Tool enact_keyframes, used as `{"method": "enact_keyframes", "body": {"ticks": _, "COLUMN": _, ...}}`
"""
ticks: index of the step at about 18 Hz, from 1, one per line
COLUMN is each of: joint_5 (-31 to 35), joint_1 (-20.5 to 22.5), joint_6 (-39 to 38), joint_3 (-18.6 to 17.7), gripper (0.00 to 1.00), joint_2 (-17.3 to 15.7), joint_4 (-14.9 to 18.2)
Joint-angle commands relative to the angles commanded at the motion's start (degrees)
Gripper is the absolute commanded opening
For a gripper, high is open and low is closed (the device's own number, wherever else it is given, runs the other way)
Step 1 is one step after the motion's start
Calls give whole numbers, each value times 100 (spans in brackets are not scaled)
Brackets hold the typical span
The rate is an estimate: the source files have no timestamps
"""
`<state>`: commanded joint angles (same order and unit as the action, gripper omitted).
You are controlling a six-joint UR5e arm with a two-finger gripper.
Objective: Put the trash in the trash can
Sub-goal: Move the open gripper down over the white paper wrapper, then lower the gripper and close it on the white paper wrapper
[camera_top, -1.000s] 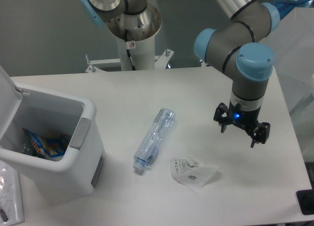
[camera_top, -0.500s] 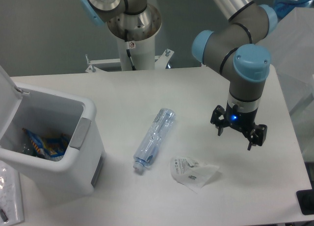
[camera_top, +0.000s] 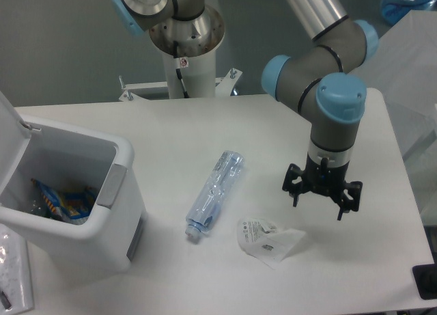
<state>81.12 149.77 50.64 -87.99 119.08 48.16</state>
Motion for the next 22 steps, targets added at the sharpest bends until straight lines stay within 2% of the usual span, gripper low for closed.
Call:
{"method": "enact_keyframes", "body": {"ticks": 3, "joint_5": 44, "joint_1": -141, "joint_6": -89, "joint_3": 167, "gripper": 100, "joint_2": 308, "joint_4": -18}}
{"method": "enact_keyframes", "body": {"ticks": 10, "joint_5": 175, "joint_1": -352, "joint_6": -107, "joint_3": 71, "gripper": 100, "joint_2": 563, "joint_4": -53}}
{"method": "enact_keyframes", "body": {"ticks": 17, "joint_5": 1150, "joint_1": -650, "joint_6": -221, "joint_3": 80, "gripper": 100, "joint_2": 809, "joint_4": -53}}
{"method": "enact_keyframes", "body": {"ticks": 20, "joint_5": 1257, "joint_1": -695, "joint_6": -221, "joint_3": 115, "gripper": 99, "joint_2": 853, "joint_4": -53}}
{"method": "enact_keyframes", "body": {"ticks": 21, "joint_5": 1257, "joint_1": -686, "joint_6": -221, "joint_3": 132, "gripper": 88, "joint_2": 862, "joint_4": -53}}
{"method": "enact_keyframes", "body": {"ticks": 22, "joint_5": 1257, "joint_1": -695, "joint_6": -221, "joint_3": 124, "gripper": 69, "joint_2": 862, "joint_4": -44}}
